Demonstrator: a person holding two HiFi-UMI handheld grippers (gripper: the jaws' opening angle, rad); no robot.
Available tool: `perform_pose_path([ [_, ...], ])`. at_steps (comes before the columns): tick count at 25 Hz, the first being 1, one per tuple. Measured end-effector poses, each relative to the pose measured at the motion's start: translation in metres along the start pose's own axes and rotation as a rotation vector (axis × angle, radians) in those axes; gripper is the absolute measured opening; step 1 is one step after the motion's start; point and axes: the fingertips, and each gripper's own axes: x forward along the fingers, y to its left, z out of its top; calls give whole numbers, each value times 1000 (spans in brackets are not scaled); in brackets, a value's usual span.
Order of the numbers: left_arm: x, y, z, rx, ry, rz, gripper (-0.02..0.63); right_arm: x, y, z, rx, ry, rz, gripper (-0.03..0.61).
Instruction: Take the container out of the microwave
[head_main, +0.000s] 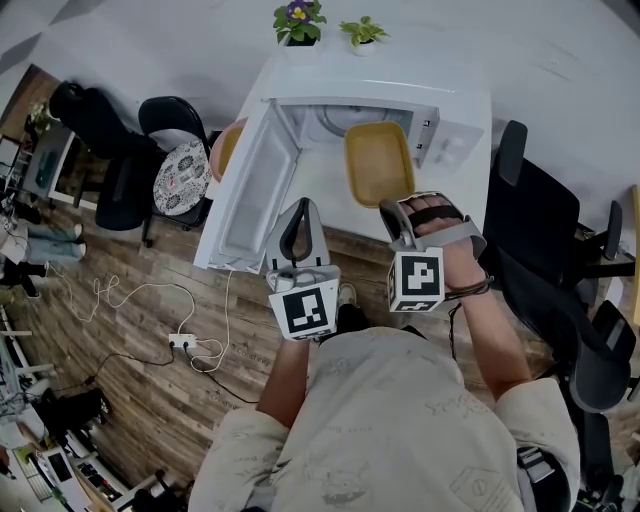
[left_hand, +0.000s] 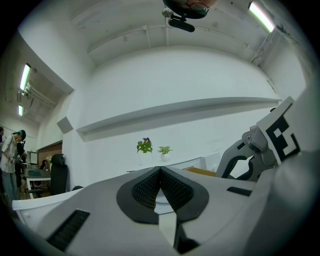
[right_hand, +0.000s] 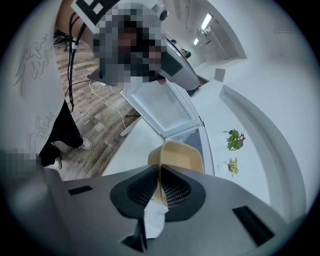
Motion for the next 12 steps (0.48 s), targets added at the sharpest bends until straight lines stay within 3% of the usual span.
perform_pose_path([
  [12, -1, 3, -1, 6, -9, 3, 8, 1, -1, 3, -2, -5, -2, 37],
])
